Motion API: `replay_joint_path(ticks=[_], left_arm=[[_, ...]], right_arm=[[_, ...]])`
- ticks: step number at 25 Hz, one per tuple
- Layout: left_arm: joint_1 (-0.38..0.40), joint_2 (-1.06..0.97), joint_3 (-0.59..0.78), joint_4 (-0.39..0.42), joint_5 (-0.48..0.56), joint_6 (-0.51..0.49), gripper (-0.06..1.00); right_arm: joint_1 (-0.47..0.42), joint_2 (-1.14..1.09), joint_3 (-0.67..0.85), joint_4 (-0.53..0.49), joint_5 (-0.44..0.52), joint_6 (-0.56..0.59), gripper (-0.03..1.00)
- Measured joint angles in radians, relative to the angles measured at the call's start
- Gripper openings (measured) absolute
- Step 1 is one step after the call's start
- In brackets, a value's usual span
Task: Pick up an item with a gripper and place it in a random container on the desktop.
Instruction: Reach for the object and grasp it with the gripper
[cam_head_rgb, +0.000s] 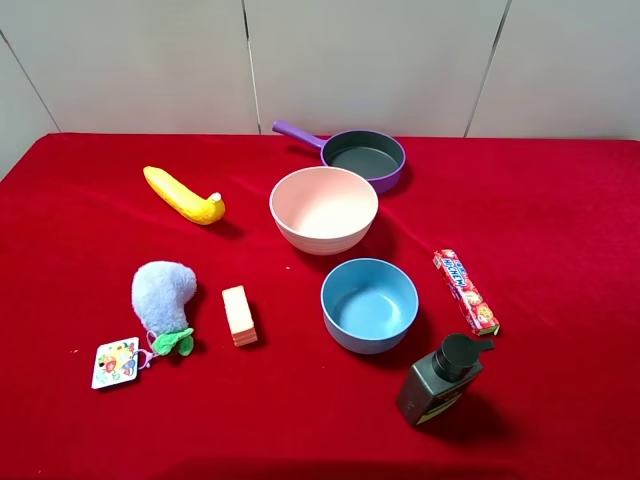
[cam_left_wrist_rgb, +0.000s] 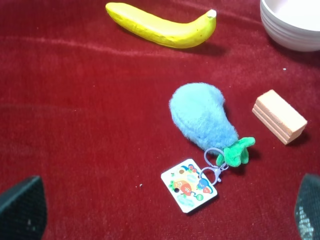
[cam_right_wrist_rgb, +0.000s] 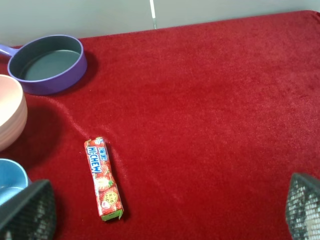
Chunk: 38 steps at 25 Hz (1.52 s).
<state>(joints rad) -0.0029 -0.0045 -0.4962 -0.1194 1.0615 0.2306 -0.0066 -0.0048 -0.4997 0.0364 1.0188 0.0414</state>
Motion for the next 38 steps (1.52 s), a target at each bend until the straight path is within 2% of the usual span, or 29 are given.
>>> replay_joint_path(ticks=[11,28,32,38], left_arm=[[0.000,0.000,0.000,0.000,0.000,0.000,1.00],[0.000,0.000,0.000,0.000,0.000,0.000,1.00],[0.000,0.000,0.000,0.000,0.000,0.000,1.00],[0.000,0.000,0.000,0.000,0.000,0.000,1.00]], right_arm=[[0.000,0.000,0.000,0.001,0.000,0.000,0.69],[0.000,0.046,-0.045,0.073,0.001,-0.008,0.69],[0.000,0.162,-0.088,0.095,0.000,-0.075,0.69],[0.000,0.332,-0.136,0.140,-0.001,-0.269,0.69]])
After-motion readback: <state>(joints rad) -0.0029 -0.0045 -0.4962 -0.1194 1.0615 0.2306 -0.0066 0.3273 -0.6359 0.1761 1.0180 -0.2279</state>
